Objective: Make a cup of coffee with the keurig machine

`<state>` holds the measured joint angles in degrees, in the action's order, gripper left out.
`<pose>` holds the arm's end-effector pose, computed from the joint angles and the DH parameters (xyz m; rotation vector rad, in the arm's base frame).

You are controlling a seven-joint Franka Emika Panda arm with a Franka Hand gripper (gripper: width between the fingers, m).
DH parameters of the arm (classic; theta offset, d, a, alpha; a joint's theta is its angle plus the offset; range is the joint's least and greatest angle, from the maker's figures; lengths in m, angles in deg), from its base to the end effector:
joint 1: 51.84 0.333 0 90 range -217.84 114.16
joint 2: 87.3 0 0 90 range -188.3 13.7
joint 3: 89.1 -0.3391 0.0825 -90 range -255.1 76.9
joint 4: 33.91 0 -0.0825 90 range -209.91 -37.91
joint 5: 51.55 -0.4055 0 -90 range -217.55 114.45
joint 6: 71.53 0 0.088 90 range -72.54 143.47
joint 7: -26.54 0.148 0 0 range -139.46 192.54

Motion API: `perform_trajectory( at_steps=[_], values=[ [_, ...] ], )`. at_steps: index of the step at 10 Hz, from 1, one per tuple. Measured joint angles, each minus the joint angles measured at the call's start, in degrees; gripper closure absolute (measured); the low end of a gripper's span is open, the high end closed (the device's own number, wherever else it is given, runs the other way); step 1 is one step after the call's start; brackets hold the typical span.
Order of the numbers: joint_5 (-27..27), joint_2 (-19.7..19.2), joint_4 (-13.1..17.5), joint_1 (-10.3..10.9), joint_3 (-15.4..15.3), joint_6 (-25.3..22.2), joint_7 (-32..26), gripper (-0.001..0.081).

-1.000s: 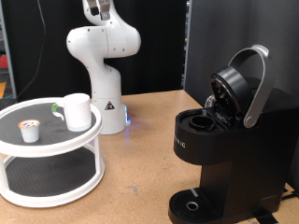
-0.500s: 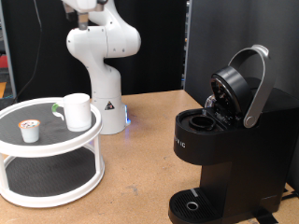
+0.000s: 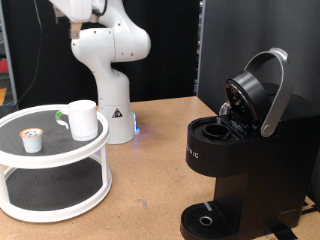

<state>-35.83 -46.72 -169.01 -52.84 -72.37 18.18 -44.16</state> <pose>0.3046 -0.1554 0.5270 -2.7349 -1.5205 0.2096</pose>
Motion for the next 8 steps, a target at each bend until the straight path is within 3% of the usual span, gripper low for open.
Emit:
perform_trajectory(
  at_steps=[3, 8],
  values=[
    [3.43, -0.51, -0.23, -0.04, 0.97, -0.36, -1.64, 0.0],
    [1.57, 0.48, -0.09, -0.05, 4.26, 7.02, -0.94, 0.0]
  ],
)
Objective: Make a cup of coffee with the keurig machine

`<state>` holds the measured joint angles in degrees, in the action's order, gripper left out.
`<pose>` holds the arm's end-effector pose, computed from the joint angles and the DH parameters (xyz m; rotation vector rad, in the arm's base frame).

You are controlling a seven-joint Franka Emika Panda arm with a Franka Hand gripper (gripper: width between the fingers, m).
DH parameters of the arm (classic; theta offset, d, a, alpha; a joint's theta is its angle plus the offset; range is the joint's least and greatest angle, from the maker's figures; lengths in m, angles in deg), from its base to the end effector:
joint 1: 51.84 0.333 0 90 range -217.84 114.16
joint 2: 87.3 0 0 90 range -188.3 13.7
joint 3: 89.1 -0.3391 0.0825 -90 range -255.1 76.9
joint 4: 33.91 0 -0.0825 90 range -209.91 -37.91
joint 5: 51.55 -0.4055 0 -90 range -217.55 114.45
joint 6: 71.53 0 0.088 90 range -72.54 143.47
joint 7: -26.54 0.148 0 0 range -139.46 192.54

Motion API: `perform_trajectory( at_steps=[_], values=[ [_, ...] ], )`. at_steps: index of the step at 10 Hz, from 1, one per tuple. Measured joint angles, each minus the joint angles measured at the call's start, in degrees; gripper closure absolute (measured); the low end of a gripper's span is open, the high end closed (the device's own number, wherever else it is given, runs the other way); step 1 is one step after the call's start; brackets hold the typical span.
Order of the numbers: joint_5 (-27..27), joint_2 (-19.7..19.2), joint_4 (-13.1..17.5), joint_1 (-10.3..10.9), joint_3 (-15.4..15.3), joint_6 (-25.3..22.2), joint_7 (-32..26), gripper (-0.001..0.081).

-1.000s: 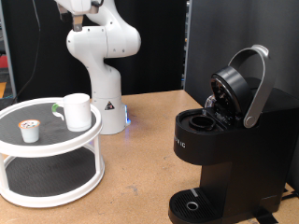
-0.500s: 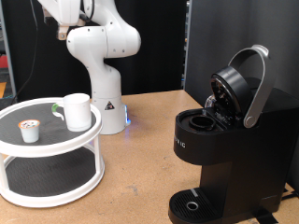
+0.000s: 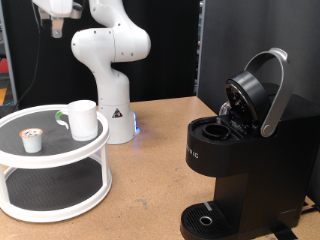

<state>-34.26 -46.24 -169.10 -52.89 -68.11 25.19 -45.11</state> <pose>0.3101 -0.1898 0.5309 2.7211 1.4558 -0.0507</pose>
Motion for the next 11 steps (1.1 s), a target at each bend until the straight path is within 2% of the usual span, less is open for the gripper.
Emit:
perform_trajectory(
  at_steps=[2, 4, 7, 11],
  values=[
    [-0.8, -0.21, 0.18, -0.01, 1.23, 2.45, 1.12, 0.0],
    [-1.25, -2.03, 1.31, 0.0, 1.54, 1.92, 1.88, 0.0],
    [-1.17, -1.92, 0.61, -0.01, 2.01, 3.91, 1.82, 0.0],
    [-0.51, -3.58, 0.16, -0.05, 4.61, 7.65, 1.83, 0.0]
  ],
)
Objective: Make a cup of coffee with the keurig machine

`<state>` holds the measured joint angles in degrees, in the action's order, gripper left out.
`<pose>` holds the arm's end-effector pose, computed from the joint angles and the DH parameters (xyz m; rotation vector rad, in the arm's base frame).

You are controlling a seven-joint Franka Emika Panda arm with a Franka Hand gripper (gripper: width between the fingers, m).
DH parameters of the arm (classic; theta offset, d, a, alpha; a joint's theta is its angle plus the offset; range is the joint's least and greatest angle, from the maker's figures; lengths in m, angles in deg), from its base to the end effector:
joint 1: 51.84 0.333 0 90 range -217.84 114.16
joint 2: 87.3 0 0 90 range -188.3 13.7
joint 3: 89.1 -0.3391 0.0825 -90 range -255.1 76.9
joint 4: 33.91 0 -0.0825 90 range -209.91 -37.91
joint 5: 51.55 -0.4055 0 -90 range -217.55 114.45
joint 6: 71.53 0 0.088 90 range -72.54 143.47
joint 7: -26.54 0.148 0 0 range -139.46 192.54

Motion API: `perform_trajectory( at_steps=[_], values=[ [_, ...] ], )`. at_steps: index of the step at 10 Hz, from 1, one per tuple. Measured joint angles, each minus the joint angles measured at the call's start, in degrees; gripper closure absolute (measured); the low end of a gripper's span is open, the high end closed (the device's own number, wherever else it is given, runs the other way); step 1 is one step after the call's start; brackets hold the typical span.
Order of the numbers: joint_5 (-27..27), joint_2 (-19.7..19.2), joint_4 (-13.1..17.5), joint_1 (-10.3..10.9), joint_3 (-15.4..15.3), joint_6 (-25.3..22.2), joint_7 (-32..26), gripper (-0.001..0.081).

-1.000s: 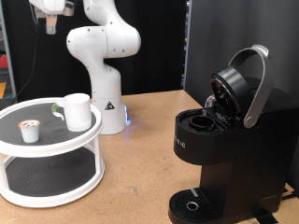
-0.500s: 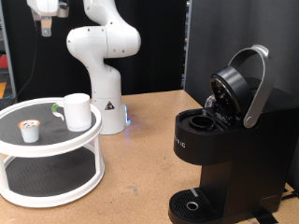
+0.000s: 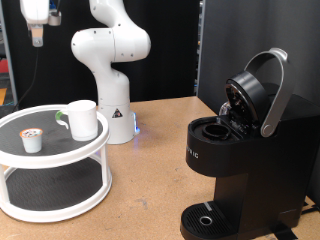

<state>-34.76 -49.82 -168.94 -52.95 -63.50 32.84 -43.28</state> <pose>0.3277 -0.2244 0.5144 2.7733 1.3205 0.0596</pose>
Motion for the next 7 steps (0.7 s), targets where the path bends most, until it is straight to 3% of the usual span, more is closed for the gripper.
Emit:
perform_trajectory(
  at_steps=[5, 7],
  values=[
    [1.58, -1.39, -0.19, 0.09, 0.48, 0.24, -1.65, 0.0],
    [2.12, -1.37, -2.76, 0.05, 1.24, 4.24, -3.2, 0.0]
  ],
)
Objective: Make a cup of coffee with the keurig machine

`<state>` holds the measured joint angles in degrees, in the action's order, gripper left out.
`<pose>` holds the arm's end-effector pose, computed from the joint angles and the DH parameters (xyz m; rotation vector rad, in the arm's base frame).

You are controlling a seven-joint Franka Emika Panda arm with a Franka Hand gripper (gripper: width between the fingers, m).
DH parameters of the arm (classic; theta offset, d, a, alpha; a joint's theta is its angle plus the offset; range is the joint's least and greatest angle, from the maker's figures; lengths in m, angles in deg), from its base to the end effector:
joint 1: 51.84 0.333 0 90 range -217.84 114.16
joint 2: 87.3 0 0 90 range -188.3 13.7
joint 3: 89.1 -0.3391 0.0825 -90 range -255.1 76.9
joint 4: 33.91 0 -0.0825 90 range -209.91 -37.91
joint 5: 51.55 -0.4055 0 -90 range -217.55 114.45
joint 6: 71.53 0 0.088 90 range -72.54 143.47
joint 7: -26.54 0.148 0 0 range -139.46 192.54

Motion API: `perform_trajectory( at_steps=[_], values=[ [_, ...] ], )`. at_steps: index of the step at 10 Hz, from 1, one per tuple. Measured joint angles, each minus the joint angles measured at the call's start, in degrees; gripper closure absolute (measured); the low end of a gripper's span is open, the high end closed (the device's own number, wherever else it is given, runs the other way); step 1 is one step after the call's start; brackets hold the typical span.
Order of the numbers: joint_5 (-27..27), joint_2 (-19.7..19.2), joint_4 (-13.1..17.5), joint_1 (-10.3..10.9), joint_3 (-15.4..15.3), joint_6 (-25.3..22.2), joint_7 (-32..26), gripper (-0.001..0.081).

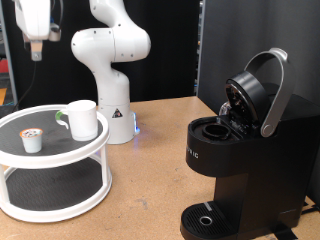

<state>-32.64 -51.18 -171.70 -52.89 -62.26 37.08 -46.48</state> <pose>0.3326 -0.2306 0.4873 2.7116 1.3989 0.0269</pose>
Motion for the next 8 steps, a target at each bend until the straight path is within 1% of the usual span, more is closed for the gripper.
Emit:
perform_trajectory(
  at_steps=[3, 5, 8],
  values=[
    [1.29, -0.63, -5.59, -0.3, 1.71, 7.76, 0.36, 0.0],
    [2.22, -1.93, -8.31, -0.79, 2.81, 12.11, 0.57, 0.0],
    [5.43, -4.59, -11.92, -1.89, 4.21, 19.47, 0.57, 0.0]
  ],
)
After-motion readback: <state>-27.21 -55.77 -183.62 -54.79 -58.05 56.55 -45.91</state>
